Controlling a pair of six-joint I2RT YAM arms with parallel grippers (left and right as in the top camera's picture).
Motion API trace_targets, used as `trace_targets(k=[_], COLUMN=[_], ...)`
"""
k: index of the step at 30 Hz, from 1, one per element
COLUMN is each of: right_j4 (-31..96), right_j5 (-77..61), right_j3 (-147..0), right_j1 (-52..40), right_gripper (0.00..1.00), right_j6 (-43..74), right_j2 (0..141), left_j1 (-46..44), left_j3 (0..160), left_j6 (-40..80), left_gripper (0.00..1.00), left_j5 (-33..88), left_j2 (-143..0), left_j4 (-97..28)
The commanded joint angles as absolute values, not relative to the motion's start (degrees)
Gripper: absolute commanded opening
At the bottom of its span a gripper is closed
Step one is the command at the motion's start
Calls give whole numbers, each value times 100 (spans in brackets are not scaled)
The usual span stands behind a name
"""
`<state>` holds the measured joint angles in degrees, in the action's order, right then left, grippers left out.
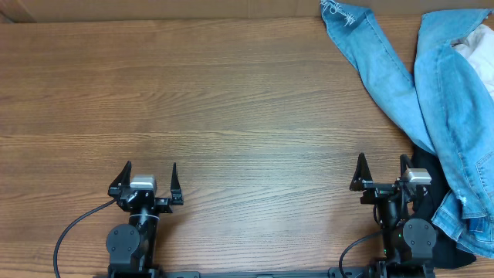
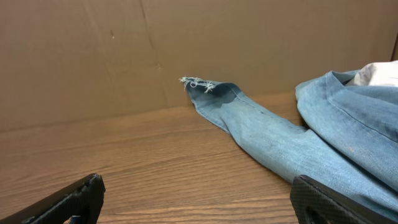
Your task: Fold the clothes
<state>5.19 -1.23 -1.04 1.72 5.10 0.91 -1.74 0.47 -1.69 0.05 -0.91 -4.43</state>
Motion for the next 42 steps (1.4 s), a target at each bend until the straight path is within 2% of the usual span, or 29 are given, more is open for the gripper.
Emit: trace_targets(k=[1,37,42], right_j4=[489,482,510], right_j5=[-117,-150,-285], right_j3=[-58,-58,-117], right_j1=[123,123,123], right_gripper=[100,100,100], right_j6=[486,491,548], right_j2=[75,75,78], left_j1=[-115,-115,-115], left_j3=[30,30,34], left_j6=[-261,-263,137], left_gripper=[100,100,100], left_j5=[69,-34,-14], left_j2=[-64,-64,-64], left_j4=[-445,-429,-447])
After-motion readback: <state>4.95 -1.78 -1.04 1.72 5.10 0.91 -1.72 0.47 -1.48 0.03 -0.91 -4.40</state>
